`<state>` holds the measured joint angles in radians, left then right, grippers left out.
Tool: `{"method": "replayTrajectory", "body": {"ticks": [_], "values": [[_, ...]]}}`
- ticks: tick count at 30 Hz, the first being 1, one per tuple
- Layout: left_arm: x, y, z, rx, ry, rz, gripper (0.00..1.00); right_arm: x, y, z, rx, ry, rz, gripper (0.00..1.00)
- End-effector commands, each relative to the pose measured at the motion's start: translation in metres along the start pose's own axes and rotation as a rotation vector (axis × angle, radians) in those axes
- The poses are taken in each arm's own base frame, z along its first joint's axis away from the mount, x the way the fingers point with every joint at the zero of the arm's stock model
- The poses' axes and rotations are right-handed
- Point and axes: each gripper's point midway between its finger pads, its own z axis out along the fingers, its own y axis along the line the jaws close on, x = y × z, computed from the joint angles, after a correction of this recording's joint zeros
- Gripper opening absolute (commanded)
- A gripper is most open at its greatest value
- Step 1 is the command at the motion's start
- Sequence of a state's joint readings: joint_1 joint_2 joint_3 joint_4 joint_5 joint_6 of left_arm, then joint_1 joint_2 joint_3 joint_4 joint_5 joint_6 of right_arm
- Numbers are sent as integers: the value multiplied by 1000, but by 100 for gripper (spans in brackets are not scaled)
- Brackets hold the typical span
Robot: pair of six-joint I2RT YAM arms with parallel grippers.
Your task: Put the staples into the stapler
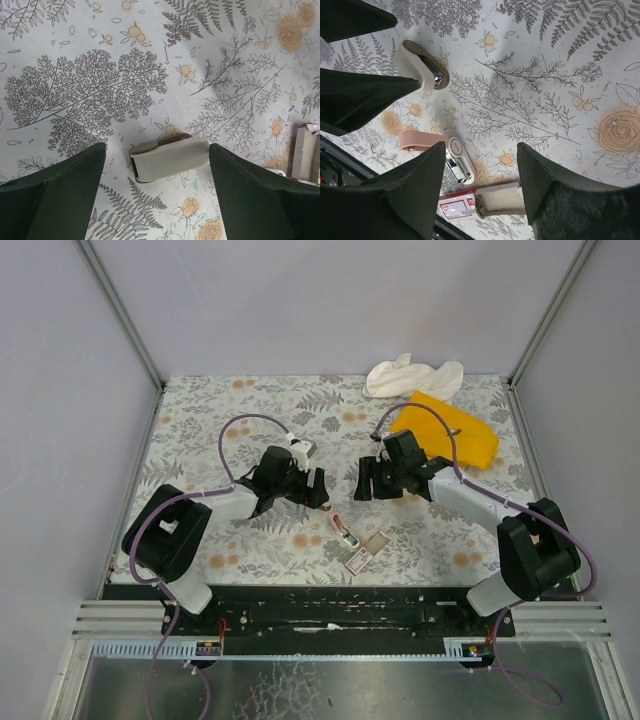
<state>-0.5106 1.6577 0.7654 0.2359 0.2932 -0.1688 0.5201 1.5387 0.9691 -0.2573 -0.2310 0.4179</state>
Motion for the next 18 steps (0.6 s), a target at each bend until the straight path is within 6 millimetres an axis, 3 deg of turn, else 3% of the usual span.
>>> {"method": "replayTrajectory", "body": {"ticks": [1, 7, 18], "values": [[-7, -8, 2, 53, -34, 58, 84, -12, 9, -13, -42, -50, -12, 66], [-11, -15, -5, 75, -49, 49, 87, -11, 10, -13, -52, -50, -4, 67], [1, -3, -1, 29, 19, 83, 90, -10, 15, -18, -73, -59, 1, 68]]}}
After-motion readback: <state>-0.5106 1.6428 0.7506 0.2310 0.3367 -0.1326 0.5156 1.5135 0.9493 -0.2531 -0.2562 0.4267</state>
